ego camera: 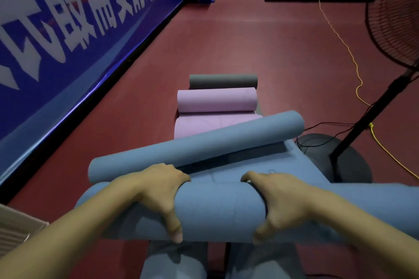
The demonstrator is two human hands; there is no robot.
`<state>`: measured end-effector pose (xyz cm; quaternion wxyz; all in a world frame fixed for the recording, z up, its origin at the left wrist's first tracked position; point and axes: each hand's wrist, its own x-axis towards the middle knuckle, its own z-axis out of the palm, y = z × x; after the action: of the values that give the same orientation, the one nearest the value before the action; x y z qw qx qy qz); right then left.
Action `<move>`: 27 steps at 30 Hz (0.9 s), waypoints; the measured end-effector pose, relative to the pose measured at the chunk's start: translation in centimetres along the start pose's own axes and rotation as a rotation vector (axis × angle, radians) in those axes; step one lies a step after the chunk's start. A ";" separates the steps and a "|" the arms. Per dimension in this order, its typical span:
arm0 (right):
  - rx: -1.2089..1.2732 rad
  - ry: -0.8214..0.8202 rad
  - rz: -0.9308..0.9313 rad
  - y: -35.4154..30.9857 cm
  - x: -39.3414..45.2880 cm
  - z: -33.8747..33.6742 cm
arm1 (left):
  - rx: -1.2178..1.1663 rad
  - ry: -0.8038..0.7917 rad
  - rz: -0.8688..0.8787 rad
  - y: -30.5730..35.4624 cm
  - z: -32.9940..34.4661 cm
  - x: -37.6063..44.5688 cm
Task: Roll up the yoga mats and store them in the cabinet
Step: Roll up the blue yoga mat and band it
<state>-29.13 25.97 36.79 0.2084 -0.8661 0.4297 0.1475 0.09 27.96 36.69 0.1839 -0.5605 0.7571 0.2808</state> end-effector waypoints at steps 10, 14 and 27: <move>-0.044 0.371 -0.064 -1.3 0.3 1.2 | -0.516 -0.158 0.140 -4.8 -1.2 4.4; -0.172 0.397 -0.050 -1.4 0.5 2.6 | -0.619 -0.081 0.149 -6.1 -1.2 5.5; -0.350 0.284 -0.017 -0.2 3.7 1.1 | -0.598 0.188 0.084 -5.2 -1.9 2.7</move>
<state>-26.85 24.07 34.25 -0.0065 -0.9047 0.4154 0.0948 4.26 23.67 35.41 -0.0718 -0.5814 0.6773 0.4450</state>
